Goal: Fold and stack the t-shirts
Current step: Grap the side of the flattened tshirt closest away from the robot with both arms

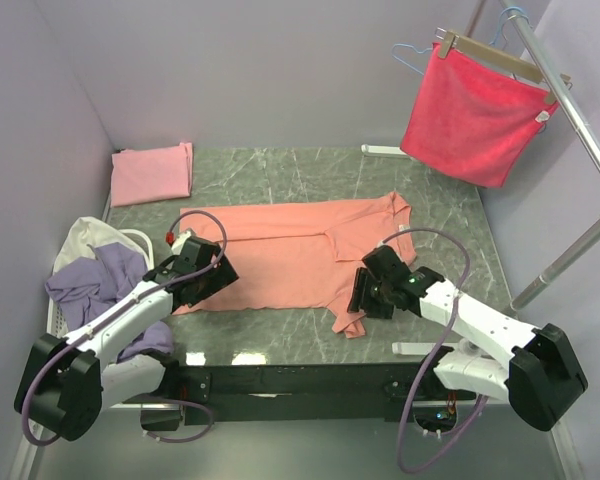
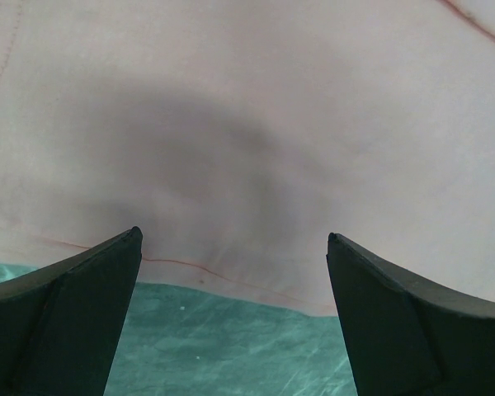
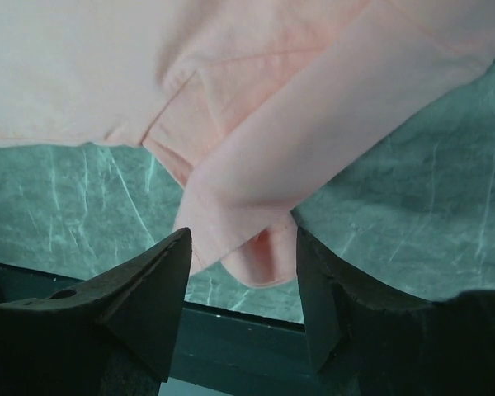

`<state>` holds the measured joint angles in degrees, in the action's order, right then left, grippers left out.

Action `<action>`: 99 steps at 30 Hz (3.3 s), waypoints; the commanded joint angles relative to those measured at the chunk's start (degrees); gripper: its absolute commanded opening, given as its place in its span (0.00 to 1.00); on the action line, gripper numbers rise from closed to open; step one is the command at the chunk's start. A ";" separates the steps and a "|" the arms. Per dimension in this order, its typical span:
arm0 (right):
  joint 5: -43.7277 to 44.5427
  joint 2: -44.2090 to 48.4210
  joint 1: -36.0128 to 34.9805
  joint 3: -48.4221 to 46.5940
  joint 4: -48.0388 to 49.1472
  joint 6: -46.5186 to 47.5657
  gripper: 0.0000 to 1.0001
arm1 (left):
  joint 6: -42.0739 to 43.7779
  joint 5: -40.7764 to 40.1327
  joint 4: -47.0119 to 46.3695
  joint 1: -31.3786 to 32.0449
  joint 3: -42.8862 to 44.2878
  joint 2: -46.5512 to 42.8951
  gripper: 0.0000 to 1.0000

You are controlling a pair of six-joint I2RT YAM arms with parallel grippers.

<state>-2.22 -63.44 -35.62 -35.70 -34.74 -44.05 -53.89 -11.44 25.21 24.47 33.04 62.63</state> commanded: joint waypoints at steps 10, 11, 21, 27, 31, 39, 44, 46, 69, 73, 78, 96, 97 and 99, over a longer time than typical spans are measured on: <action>0.72 -1.68 -1.65 4.76 8.45 -7.36 0.58 | 1.68 -2.36 0.80 0.32 3.26 2.41 1.00; 1.25 -2.12 -1.74 4.77 9.59 -7.45 0.57 | 1.68 -2.27 0.80 0.23 3.35 2.41 1.00; 3.17 -5.21 -1.65 3.89 9.96 -6.84 0.25 | 2.12 -2.71 1.24 0.32 4.41 3.37 0.99; 8.72 2.26 -2.44 2.74 1.18 -7.89 0.18 | 2.38 -2.36 0.89 0.32 4.49 3.73 0.99; 10.30 7.35 -2.79 2.66 -5.76 -9.64 0.18 | 3.00 -2.18 0.63 0.32 4.49 4.34 0.99; 13.29 14.56 -4.11 4.06 -22.11 -16.67 0.13 | 4.93 -2.44 0.54 0.23 4.67 5.74 0.99; 12.67 20.28 -6.30 4.33 -25.63 -22.47 0.39 | 6.69 -4.29 2.12 0.23 6.33 6.98 1.00; 15.29 20.11 -6.48 1.97 -27.56 -23.44 0.45 | 7.13 -4.90 2.47 0.23 6.69 7.33 0.99; 20.42 -1.86 -0.34 -11.41 -9.91 -2.18 0.56 | 18.82 13.02 -10.10 -2.67 36.04 39.03 0.99; 18.48 -0.81 1.25 -9.30 -8.94 -1.21 0.57 | 19.26 13.82 -8.43 -3.64 37.36 43.10 0.99; 16.64 0.42 3.09 -7.02 -8.85 -0.42 0.58 | 20.22 13.03 -5.62 -7.06 38.15 46.26 1.00; 6.00 -0.90 1.87 -8.06 -8.69 4.67 0.54 | 22.33 13.73 -5.88 -15.77 49.67 55.49 1.00; 7.13 -1.07 1.87 -8.59 -7.55 4.76 0.54 | 22.42 13.64 -5.88 -15.77 49.49 55.23 0.99; 7.93 -2.21 1.87 -10.34 -6.05 5.55 0.55 | 22.51 13.73 -5.96 -15.77 49.06 54.88 0.99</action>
<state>4.69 -64.64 -33.39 -41.56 -44.16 -40.93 -32.58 1.72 19.11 8.34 82.26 116.66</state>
